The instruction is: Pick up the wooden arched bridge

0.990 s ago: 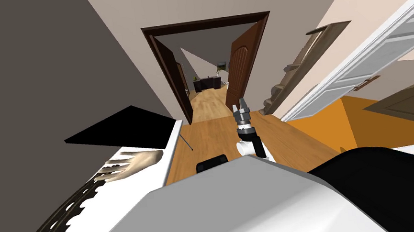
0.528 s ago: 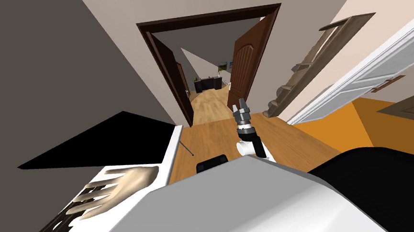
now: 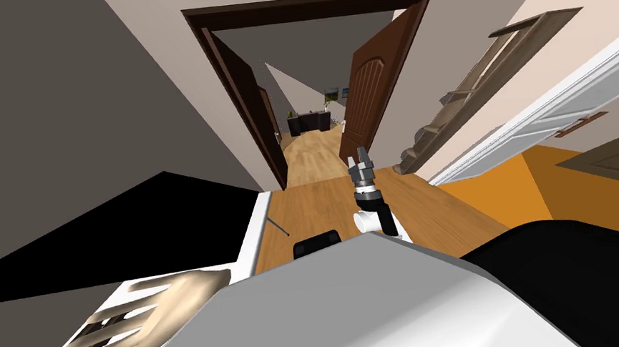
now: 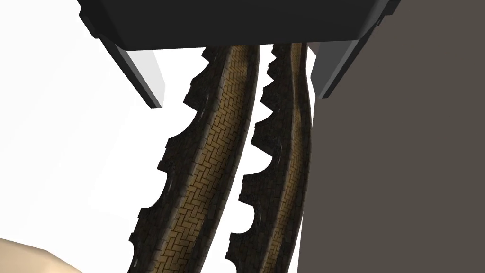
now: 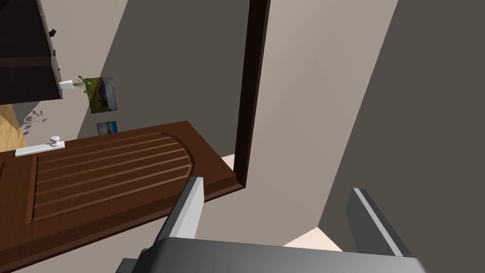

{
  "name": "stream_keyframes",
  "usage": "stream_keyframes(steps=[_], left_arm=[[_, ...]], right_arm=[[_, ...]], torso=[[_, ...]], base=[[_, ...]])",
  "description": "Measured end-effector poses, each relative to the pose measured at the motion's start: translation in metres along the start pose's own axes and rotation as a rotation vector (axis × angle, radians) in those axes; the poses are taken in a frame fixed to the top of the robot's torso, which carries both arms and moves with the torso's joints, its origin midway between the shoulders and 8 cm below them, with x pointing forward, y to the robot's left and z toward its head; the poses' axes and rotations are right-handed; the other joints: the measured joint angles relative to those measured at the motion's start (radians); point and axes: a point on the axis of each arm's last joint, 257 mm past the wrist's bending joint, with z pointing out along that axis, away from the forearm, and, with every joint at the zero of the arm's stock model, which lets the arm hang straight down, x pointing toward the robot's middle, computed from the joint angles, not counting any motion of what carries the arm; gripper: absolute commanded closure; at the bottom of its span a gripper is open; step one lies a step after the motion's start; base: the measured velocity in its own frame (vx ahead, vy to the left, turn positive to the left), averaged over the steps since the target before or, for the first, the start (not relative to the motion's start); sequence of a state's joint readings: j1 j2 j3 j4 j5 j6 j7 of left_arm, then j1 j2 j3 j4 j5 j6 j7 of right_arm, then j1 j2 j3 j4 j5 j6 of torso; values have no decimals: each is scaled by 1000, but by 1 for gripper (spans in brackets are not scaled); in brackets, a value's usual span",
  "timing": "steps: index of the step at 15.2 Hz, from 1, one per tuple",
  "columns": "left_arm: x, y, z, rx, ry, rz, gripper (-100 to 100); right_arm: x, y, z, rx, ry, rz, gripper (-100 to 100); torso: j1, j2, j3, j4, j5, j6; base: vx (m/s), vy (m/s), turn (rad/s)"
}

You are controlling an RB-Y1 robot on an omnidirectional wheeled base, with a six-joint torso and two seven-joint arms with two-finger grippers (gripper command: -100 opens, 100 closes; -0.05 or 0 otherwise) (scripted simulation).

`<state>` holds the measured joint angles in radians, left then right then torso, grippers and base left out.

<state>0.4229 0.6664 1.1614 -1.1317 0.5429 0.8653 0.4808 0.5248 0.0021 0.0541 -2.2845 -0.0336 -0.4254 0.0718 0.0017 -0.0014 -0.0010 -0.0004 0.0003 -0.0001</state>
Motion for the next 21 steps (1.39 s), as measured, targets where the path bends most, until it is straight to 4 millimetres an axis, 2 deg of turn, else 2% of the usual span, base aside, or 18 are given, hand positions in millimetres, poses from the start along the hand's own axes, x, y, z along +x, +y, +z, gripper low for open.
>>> stream_keyframes(steps=[13,14,19,21], left_arm=[[-62,-3,-1,12,-15,-46,-100],[-63,-3,-1,12,-16,-45,100],[-63,-3,-1,12,-16,-42,100],[-53,-3,-1,10,-13,-31,100]], right_arm=[[0,0,0,0,0,0,0],[0,0,0,0,0,0,0],[0,0,0,0,0,0,0],[0,0,0,0,0,0,0]], torso=[[0,0,0,0,0,0],[0,0,0,0,0,0],[-1,2,1,1,0,0],[-2,3,2,1,-1,-1]], base=[[16,14,-51],[0,0,0],[-3,-1,17],[-22,-22,94]])
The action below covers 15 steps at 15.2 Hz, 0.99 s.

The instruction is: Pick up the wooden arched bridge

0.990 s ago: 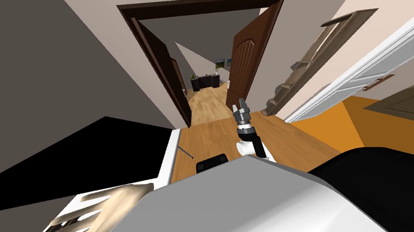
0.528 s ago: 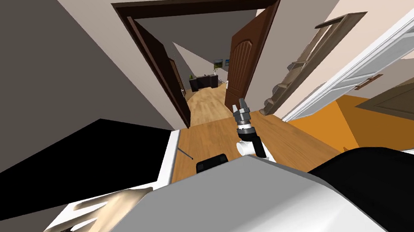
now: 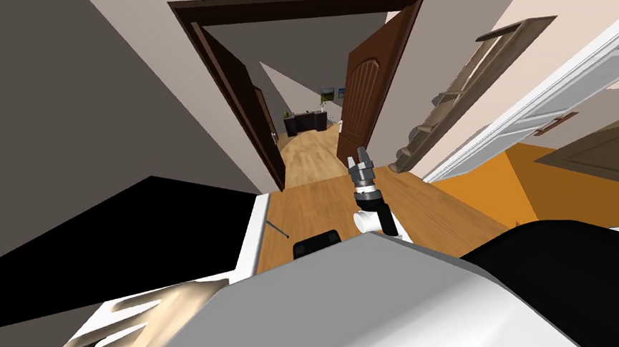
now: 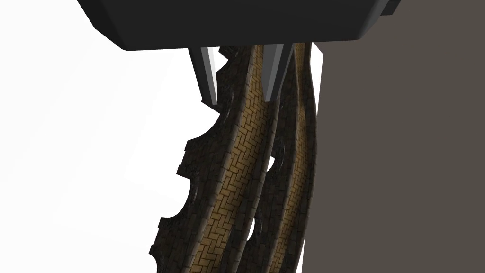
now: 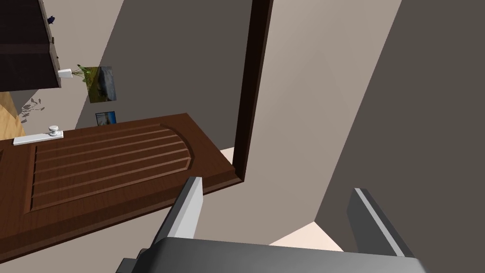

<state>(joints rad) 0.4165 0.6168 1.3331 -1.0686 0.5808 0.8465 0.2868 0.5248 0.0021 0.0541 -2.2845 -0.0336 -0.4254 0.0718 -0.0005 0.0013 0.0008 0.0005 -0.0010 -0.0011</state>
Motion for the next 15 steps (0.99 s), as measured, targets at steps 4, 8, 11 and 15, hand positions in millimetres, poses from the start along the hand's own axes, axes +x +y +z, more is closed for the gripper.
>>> stream_keyframes(steps=[4,8,11,15], left_arm=[[23,0,-1,-4,5,18,100],[42,3,1,-7,10,31,100],[55,5,0,-10,13,39,100],[72,10,1,-14,17,52,100]], right_arm=[[0,0,0,0,0,0,0],[0,0,0,0,0,0,0],[0,0,0,0,0,0,0],[0,0,0,0,0,0,0]], torso=[[-2,0,0,0,-1,0],[-2,0,0,0,-2,0],[-3,0,0,0,-3,0],[-4,0,0,0,-3,0]], base=[[-23,-20,64],[-17,-15,50],[-15,-13,49],[-14,-11,40]])
